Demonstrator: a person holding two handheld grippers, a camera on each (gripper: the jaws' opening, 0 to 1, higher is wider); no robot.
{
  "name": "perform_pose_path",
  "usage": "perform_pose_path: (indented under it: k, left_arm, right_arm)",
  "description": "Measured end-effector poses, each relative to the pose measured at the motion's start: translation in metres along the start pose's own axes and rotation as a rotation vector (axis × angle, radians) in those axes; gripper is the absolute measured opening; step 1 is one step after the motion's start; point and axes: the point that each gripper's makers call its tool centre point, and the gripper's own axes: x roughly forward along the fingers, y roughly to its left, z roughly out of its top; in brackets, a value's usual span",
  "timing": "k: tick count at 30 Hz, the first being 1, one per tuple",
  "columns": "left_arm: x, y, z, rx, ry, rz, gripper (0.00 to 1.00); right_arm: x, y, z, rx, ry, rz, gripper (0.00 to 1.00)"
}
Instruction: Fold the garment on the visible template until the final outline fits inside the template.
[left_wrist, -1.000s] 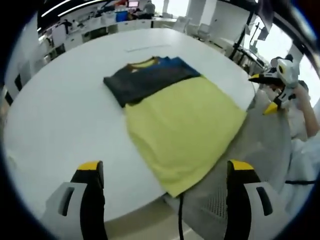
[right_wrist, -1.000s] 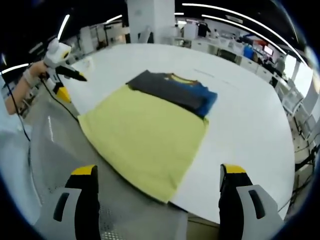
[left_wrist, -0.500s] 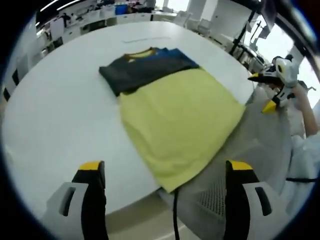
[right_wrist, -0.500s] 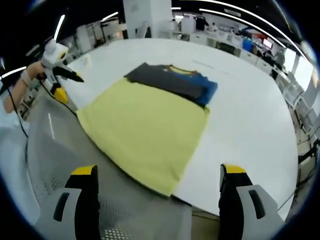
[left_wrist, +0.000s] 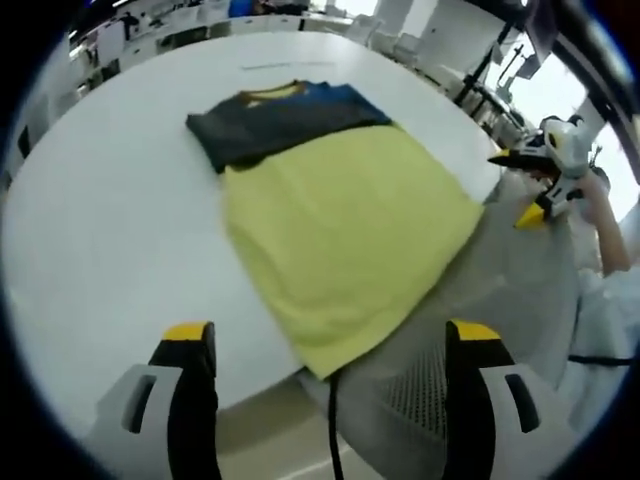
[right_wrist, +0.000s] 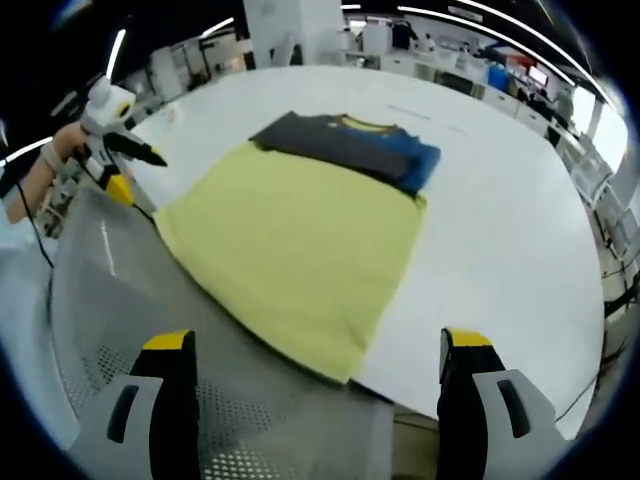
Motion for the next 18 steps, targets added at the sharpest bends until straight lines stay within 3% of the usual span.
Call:
perform_pose_path:
  k: [10,18]
  left_arm:
    - [0.009,-0.002,-0.011,-0.028,0.046,-0.017,0.91]
    - [0.012,-0.006,-0.017,-0.066,0.075,-0.042,0.82]
  right_arm:
    - [0.002,-0.002,-0.008,0.009,0.026,0.006,1.0]
    - [0.003,-0.002,-0.011,0.01,0.052,0.017,1.0]
